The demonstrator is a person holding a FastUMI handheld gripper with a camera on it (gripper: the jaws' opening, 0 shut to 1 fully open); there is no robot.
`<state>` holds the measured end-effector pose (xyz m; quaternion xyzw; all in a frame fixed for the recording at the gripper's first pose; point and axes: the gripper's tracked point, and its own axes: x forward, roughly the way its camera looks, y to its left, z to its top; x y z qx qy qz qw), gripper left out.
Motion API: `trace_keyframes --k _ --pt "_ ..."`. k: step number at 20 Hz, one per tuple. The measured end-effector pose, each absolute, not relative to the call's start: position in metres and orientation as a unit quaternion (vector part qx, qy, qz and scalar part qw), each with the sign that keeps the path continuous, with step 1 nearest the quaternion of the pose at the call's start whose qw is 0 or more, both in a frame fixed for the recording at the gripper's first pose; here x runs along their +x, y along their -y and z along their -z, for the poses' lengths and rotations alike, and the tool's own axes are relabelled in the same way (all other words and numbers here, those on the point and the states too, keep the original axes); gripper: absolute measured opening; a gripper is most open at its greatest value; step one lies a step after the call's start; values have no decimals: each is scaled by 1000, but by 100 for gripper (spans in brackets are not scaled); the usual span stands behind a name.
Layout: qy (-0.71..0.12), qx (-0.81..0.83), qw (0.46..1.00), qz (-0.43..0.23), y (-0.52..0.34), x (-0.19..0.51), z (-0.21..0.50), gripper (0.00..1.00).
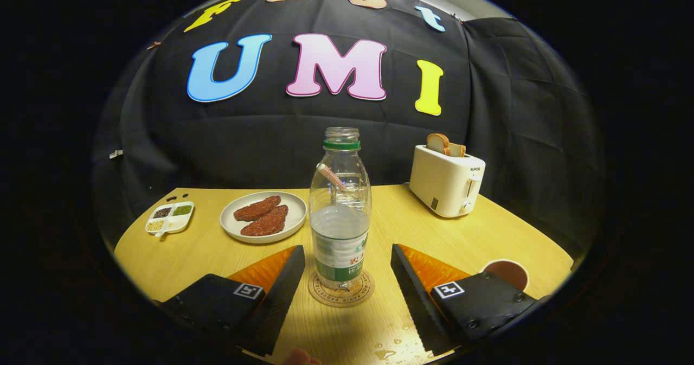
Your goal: Take the bottle from table, then pour the juice into the cup, finally place the bottle on the coaster
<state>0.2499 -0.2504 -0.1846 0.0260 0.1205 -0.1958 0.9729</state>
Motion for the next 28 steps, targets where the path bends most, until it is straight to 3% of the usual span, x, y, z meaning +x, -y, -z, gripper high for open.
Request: trace_keyframes --k 8,18,28 --pt "-72 26 979 190 214 178 114 98" --pt "-53 17 989 136 124 78 56 97" --pt "-43 28 997 63 89 29 11 97"
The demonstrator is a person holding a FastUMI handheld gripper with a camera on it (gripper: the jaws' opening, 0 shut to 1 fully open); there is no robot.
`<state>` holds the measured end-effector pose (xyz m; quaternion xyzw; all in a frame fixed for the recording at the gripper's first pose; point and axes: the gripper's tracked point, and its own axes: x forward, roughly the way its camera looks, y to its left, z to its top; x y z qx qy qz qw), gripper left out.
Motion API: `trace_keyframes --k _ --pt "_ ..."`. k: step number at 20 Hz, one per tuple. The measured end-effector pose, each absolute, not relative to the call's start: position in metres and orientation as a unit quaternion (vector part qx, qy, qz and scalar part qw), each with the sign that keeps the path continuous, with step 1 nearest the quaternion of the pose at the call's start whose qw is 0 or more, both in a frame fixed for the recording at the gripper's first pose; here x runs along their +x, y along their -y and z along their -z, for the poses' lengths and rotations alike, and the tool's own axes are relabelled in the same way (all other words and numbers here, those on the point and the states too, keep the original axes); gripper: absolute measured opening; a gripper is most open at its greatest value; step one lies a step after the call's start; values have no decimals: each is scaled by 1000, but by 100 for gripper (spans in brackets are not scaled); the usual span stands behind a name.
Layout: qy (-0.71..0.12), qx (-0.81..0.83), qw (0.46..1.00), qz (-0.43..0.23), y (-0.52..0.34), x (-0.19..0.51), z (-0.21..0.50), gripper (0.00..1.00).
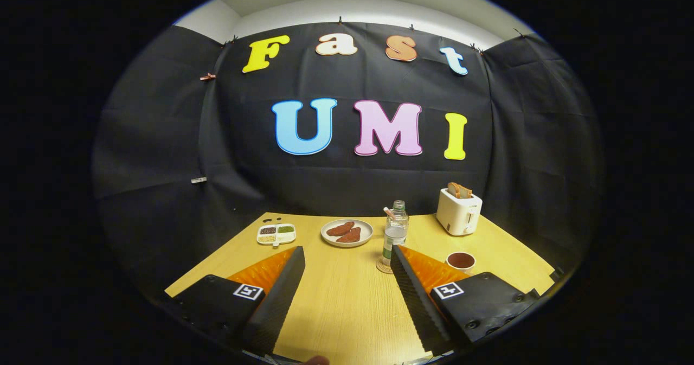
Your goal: Take the bottle from table, then pour the juice into the cup, finally place the bottle on the coaster
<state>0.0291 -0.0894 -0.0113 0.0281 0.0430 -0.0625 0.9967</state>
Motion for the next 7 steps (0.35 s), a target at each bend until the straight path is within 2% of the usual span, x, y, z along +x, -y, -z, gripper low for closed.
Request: trace_keyframes --k 7 --pt "-41 4 998 44 141 8 -3 97"
